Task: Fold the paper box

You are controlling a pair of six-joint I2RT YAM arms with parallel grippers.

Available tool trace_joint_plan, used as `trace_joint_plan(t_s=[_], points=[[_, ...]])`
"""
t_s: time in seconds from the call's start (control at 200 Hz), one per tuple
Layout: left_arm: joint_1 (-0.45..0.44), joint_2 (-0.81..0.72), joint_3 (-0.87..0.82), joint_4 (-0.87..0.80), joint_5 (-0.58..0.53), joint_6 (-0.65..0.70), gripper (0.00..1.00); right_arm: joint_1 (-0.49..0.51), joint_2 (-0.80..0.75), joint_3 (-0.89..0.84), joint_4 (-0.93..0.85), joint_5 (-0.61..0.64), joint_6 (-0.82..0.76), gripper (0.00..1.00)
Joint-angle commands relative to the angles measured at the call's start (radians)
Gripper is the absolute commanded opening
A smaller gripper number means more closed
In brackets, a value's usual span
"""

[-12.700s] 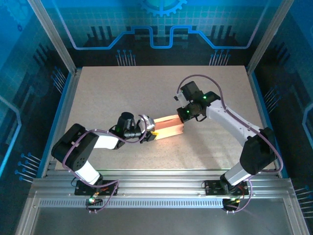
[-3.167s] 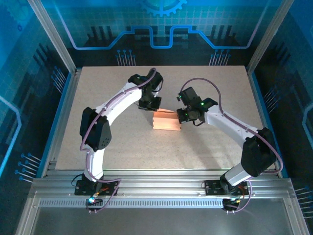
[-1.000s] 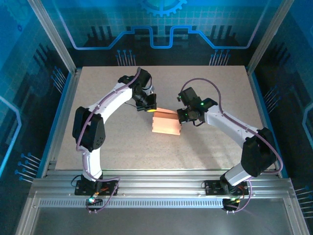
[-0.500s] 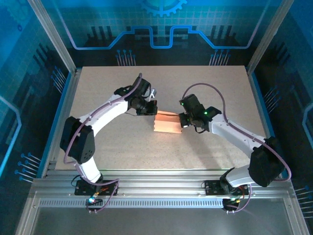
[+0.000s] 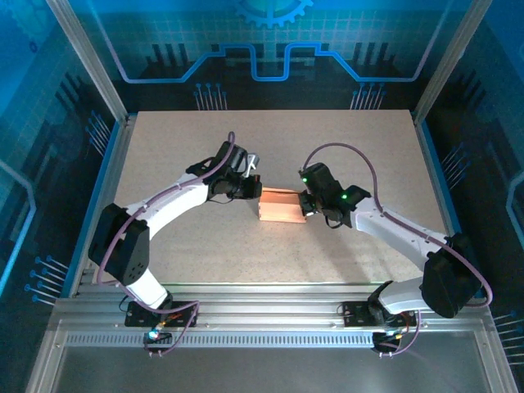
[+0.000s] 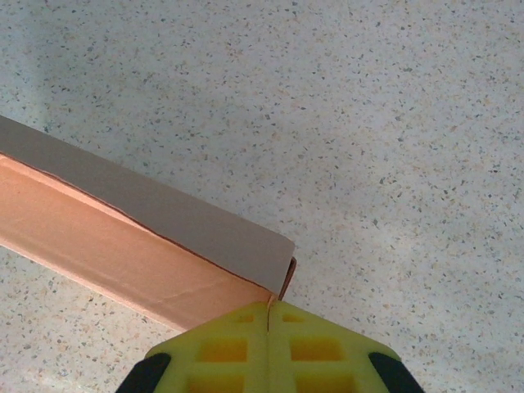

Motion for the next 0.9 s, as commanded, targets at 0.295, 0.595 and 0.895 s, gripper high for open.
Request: trace_joint_plan(t_s=[0.295,0.595,0.895], points=[[-0.026,0.074,0.175,-0.171,0.046,-0.166,0.0,0.044,-0.019,0.033,0.029,-0.032,-0.016,0.0],[-0.017,0.113,0.255,-0.233,0.072,-0.202,0.0,0.053,-0.01,0.036,0.03,-0.032,-0.016,0.0],[-0.017,0.049,0.113,-0.088,0.127,-0.031,0.0,0.052,-0.008,0.031,0.031,-0.035,-0.017,0.0]])
